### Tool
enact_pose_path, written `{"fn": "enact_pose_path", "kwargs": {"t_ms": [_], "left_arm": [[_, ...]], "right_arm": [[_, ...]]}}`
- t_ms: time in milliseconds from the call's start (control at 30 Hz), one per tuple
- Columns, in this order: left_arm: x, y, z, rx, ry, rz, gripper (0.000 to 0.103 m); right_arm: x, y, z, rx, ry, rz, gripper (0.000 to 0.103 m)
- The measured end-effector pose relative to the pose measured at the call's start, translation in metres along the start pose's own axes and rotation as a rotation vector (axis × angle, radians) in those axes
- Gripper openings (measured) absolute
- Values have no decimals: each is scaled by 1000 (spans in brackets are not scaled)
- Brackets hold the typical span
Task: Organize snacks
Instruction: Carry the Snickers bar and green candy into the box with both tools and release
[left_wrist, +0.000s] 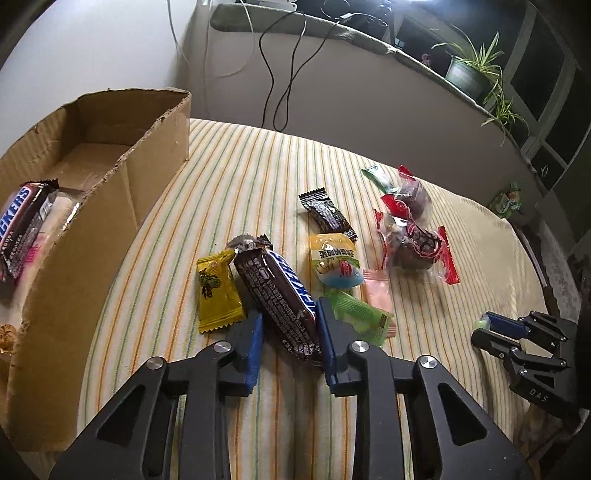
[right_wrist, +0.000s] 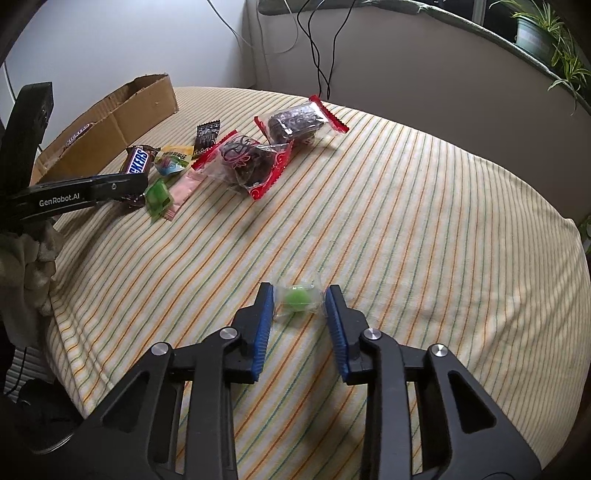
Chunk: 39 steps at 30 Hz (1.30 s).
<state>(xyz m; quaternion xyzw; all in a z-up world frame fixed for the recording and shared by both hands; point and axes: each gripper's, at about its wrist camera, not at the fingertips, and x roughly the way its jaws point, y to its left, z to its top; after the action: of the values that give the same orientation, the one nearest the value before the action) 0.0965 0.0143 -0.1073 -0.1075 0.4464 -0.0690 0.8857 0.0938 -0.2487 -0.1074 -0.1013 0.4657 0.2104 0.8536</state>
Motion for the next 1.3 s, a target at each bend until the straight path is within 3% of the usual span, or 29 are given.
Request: {"fn": "enact_pose_path", "kwargs": {"t_ms": [667,1300], "left_arm": [[-44,-2,6,1,-115,-38,22],[-98,51,7,-65,-227,55,22]], "right_arm": [[-27,8,18,7,-70,6,28],[-33,98,107,-161,-191,115,28]]}}
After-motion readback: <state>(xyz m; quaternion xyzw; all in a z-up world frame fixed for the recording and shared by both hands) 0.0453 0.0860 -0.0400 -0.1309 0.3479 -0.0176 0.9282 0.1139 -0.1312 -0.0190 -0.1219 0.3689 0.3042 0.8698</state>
